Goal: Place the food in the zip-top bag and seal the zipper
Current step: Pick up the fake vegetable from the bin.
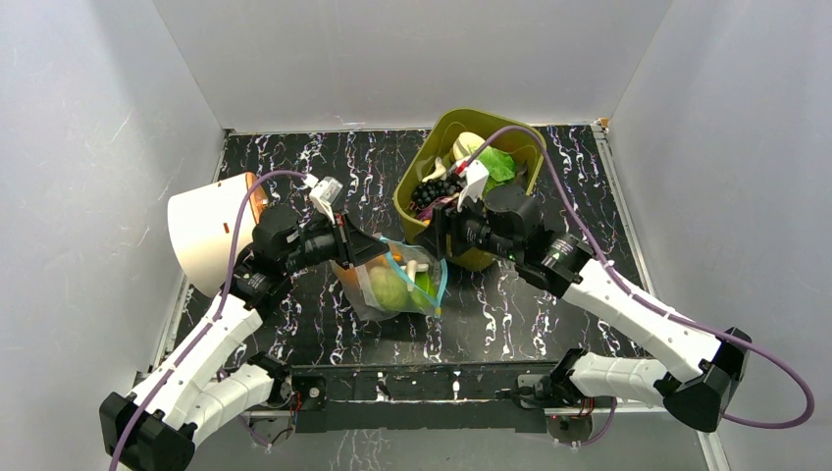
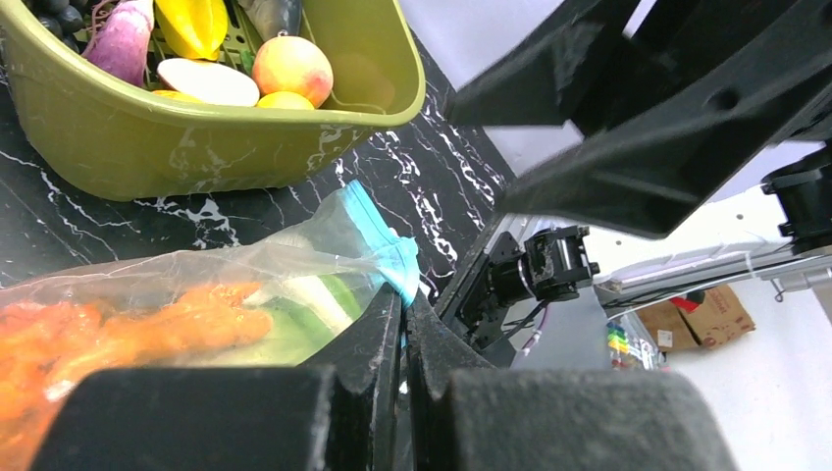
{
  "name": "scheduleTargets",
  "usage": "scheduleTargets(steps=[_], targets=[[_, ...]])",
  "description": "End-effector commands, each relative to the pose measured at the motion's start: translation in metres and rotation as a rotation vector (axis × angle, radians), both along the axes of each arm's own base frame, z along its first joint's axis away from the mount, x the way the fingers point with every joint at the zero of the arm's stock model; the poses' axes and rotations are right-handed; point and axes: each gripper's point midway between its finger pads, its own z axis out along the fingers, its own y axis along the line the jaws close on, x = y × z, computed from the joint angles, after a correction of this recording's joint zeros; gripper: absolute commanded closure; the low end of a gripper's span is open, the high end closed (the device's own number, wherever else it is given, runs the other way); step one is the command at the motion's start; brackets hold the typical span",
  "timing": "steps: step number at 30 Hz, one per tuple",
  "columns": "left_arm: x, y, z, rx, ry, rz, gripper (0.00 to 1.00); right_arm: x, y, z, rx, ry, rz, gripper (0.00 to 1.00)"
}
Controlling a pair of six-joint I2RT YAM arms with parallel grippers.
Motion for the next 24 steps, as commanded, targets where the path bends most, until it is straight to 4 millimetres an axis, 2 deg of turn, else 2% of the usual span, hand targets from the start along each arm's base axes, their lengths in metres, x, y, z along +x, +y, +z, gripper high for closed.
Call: scheduleTargets(steps=[1, 4, 7, 12, 16, 22, 24], targets=[[-0.005, 0.003, 0.014, 0.011, -0.109, -0.031, 1.00, 0.036, -0.013, 0.036, -0.034, -0.113, -0.132, 0.46], [-0.008, 0.004, 0.011, 0.017, -0.131, -0.046, 1.00, 0.063, -0.019, 0.042, -0.077, -0.146, -0.214, 0.47], [-0.012, 0.003, 0.008, 0.025, -0.145, -0.072, 1.00, 0.093, -0.025, 0.035, -0.149, -0.167, -0.289, 0.48], [-0.016, 0.004, 0.004, 0.043, -0.170, -0.101, 1.00, 0.143, -0.042, 0.011, -0.307, -0.188, -0.413, 0.48], [-0.017, 0.005, 0.008, 0.054, -0.189, -0.105, 1.00, 0.178, -0.050, -0.003, -0.381, -0.205, -0.465, 0.49], [-0.020, 0.001, 0.017, 0.010, -0.198, -0.121, 1.00, 0.228, -0.043, -0.030, -0.401, -0.181, -0.471, 0.49], [-0.022, 0.000, 0.017, -0.002, -0.192, -0.132, 1.00, 0.245, -0.038, -0.055, -0.428, -0.145, -0.459, 0.50]])
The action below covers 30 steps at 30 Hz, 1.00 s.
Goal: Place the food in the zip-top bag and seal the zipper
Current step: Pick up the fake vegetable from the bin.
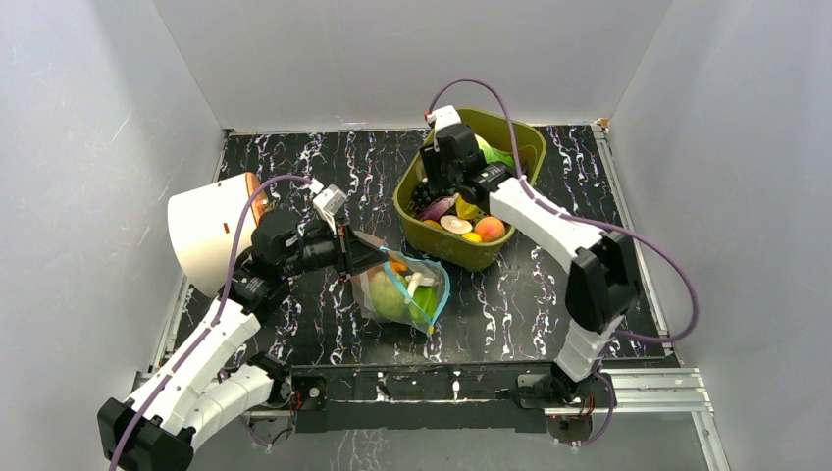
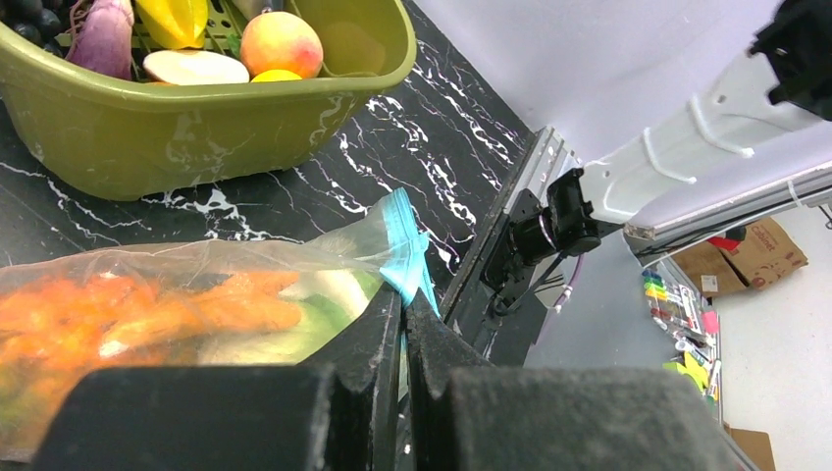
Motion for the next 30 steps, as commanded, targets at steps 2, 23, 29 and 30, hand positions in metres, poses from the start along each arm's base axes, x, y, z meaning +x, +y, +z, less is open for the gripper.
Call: scheduleTargets(steps=[2, 23, 29, 30], targets=[[-0.008, -0.005, 0.028, -0.081, -0.084, -0.056, 1.00, 0.054, 0.014, 0.003, 0.030, -0.062, 0.001, 0.49], [-0.006, -0.005, 0.029, -0.087, -0.086, -0.047, 1.00, 0.138, 0.023, -0.067, 0.000, -0.015, -0.069, 0.50], [-0.007, -0.004, 0.030, -0.093, -0.085, -0.043, 1.00, 0.145, 0.025, -0.084, 0.033, 0.014, -0.070, 0.49], [-0.007, -0.004, 0.030, -0.094, -0.083, -0.042, 1.00, 0.145, 0.026, -0.087, 0.034, 0.022, -0.068, 0.49]])
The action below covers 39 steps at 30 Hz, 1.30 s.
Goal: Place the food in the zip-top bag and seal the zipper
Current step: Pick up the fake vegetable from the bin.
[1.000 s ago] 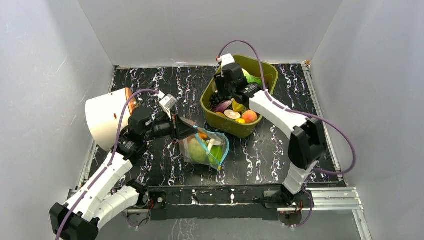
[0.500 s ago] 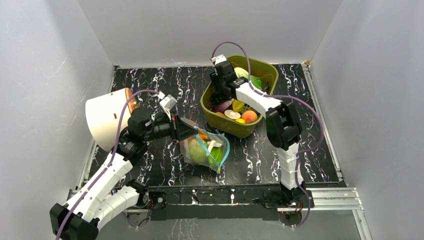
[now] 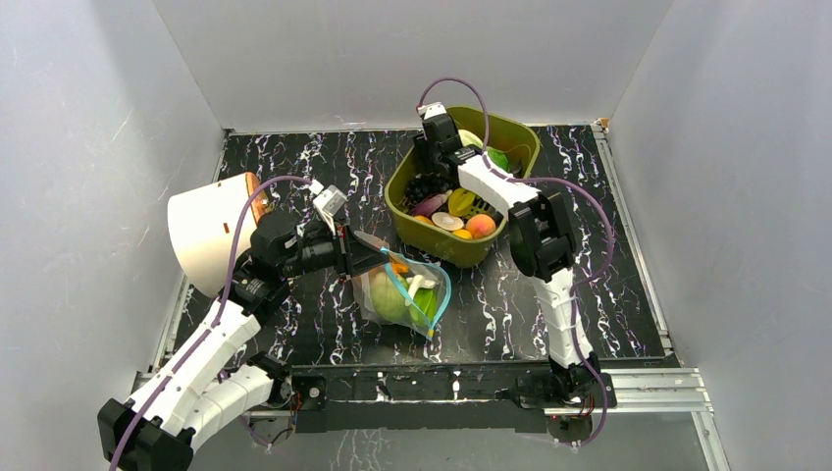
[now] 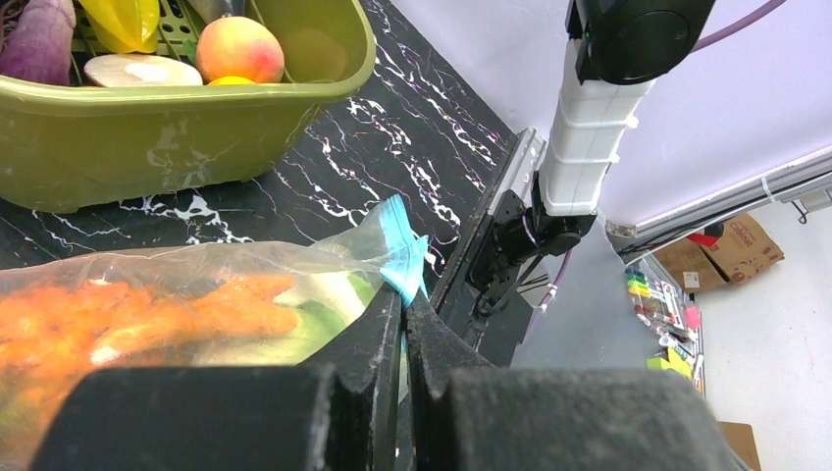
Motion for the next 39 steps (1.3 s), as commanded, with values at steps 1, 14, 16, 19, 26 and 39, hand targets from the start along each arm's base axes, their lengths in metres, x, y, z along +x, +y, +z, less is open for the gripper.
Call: scheduleTargets(steps=[1, 14, 16, 19, 26, 39], targets=[[-0.002, -0.001, 0.024, -0.060, -0.081, -0.015, 1.00, 0.011, 0.013, 0.009, 0.067, -0.030, 0.006, 0.49], [-0.001, -0.002, 0.026, -0.066, -0.075, -0.012, 1.00, 0.019, 0.006, -0.025, 0.096, 0.039, -0.009, 0.61], [-0.001, -0.002, 0.026, -0.068, -0.072, -0.011, 1.00, 0.022, 0.005, -0.022, 0.108, 0.032, -0.014, 0.66], [-0.001, -0.002, 0.027, -0.074, -0.069, -0.008, 1.00, 0.026, 0.002, -0.016, 0.117, 0.019, -0.021, 0.79], [0.001, -0.002, 0.028, -0.078, -0.063, 0.002, 1.00, 0.040, -0.002, 0.023, 0.119, -0.072, -0.008, 1.00], [0.013, -0.003, 0.026, -0.079, -0.020, 0.051, 1.00, 0.012, -0.003, 0.111, 0.198, -0.160, 0.078, 1.00]])
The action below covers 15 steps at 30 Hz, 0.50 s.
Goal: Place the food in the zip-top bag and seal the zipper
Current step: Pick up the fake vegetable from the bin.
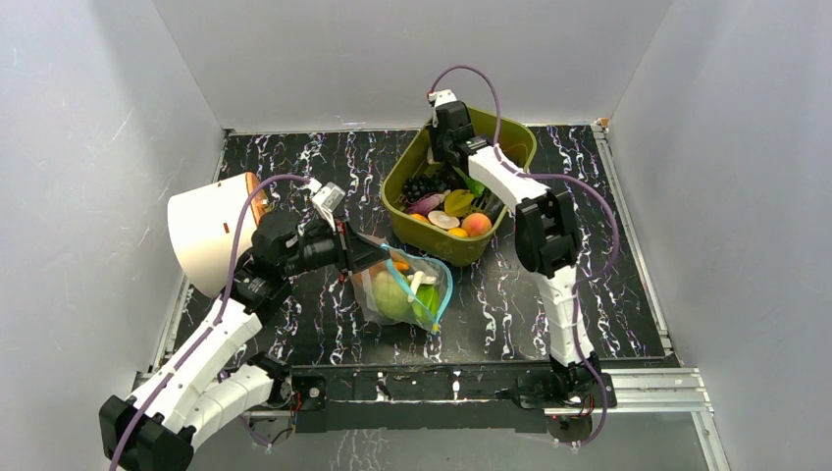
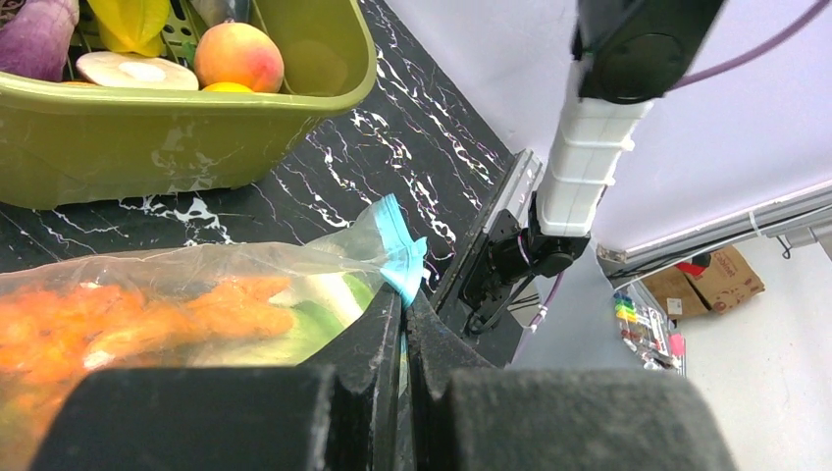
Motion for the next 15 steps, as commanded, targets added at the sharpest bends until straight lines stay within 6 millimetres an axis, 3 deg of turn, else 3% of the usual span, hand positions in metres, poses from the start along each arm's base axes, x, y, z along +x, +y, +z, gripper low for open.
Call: scheduleTargets(steps=[1, 11, 15], targets=[[0.007, -0.003, 0.025, -0.056, -0.054, 0.009, 1.00, -0.023, 0.004, 0.102, 0.120, -0.134, 0.057, 1.00], [0.012, 0.000, 0.037, -0.020, -0.076, 0.031, 1.00, -0.121, -0.007, 0.118, 0.223, -0.050, 0.162, 1.00], [0.014, 0.001, 0.043, -0.020, -0.081, 0.044, 1.00, -0.166, -0.015, 0.151, 0.289, -0.083, 0.208, 1.00]])
